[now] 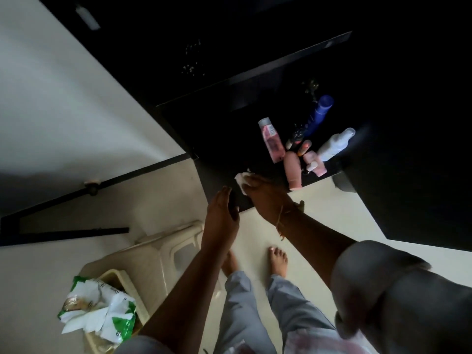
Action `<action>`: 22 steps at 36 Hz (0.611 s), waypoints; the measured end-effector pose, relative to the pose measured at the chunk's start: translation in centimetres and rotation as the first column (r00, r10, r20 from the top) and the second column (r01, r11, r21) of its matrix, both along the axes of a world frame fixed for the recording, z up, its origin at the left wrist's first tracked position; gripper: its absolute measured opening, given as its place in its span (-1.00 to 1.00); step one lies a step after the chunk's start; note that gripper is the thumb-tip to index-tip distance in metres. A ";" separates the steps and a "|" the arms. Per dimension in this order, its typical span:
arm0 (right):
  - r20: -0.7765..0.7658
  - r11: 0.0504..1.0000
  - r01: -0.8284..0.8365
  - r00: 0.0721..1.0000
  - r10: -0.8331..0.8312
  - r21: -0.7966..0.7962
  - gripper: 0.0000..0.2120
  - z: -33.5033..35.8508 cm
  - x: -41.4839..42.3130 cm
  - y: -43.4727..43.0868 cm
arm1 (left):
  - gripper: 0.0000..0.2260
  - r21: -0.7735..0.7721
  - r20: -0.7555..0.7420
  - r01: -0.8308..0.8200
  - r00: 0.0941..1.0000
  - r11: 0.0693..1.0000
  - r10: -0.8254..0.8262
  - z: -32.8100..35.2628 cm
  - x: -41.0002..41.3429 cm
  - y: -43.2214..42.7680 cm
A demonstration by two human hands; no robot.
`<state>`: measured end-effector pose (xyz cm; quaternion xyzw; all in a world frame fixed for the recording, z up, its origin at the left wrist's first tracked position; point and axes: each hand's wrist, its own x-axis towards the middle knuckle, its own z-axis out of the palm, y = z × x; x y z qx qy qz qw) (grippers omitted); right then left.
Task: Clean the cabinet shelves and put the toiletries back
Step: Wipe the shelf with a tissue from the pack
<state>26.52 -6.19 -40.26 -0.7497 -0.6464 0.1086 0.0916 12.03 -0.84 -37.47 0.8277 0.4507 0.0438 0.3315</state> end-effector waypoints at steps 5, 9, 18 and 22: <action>-0.045 0.999 0.021 0.999 -0.024 -0.050 -0.49 -0.3 0.0 -0.8 | -0.70 -0.002 0.045 0.006 0.999 1.000 -0.006 2.0 1.0 0.2; 0.082 0.988 0.145 0.987 -0.140 -0.056 -0.52 2.0 1.1 -2.1 | -0.72 0.055 0.067 -0.008 0.998 0.998 0.004 3.4 2.0 0.3; -0.047 0.773 0.559 0.818 -0.573 0.300 -0.70 11.7 5.3 -7.4 | -0.68 0.117 0.243 0.114 0.960 0.986 -0.140 9.0 10.2 -0.2; 0.009 0.728 0.656 0.741 -0.671 0.199 -0.58 14.2 8.0 -8.2 | -0.62 0.067 0.277 0.215 0.934 0.974 -0.226 11.1 15.2 -0.2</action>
